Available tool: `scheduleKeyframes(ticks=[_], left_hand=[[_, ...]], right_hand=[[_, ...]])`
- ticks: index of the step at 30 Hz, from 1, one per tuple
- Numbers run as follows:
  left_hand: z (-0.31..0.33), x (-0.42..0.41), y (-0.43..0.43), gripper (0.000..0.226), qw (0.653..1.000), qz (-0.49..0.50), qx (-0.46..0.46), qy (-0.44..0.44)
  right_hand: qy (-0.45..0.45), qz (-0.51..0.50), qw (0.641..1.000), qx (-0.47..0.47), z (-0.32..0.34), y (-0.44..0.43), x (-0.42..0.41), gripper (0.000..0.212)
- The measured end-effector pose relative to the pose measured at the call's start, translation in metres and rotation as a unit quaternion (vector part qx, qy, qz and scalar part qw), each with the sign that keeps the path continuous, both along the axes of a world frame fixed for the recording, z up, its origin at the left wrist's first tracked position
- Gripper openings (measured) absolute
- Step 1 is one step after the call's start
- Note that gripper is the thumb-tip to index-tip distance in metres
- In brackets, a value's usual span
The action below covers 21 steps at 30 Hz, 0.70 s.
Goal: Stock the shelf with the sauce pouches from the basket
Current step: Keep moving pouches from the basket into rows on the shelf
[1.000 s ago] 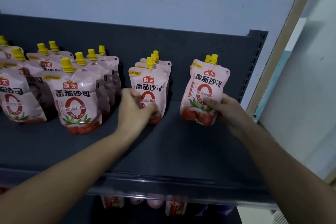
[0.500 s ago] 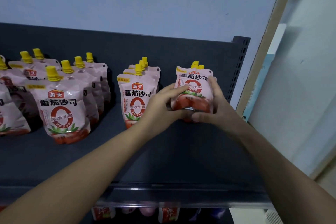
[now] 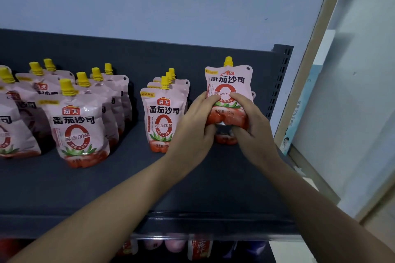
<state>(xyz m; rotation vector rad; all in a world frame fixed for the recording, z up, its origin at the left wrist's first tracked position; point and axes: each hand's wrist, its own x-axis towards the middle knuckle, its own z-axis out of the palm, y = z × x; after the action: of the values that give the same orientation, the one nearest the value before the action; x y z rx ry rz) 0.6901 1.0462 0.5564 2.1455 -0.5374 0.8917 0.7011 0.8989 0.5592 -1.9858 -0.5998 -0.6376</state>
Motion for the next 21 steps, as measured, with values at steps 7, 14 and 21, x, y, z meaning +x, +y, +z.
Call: scheduleKeyframes(ticks=[7, 14, 21], left_hand=[[0.013, -0.012, 0.008, 0.055, 0.991, -0.097, -0.081, 0.042], [0.019, -0.010, 0.007, 0.088, 0.849, -0.308, -0.281, 0.325], [0.013, 0.005, -0.002, 0.054, 0.851, -0.281, -0.236, 0.374]], right_hand=[[0.010, 0.075, 0.997, 0.025, 0.003, -0.011, -0.003, 0.057], [-0.012, 0.124, 0.991, 0.045, -0.012, -0.018, -0.002, 0.064], [0.071, 0.113, 0.986, -0.100, -0.023, -0.039, 0.006, 0.104]])
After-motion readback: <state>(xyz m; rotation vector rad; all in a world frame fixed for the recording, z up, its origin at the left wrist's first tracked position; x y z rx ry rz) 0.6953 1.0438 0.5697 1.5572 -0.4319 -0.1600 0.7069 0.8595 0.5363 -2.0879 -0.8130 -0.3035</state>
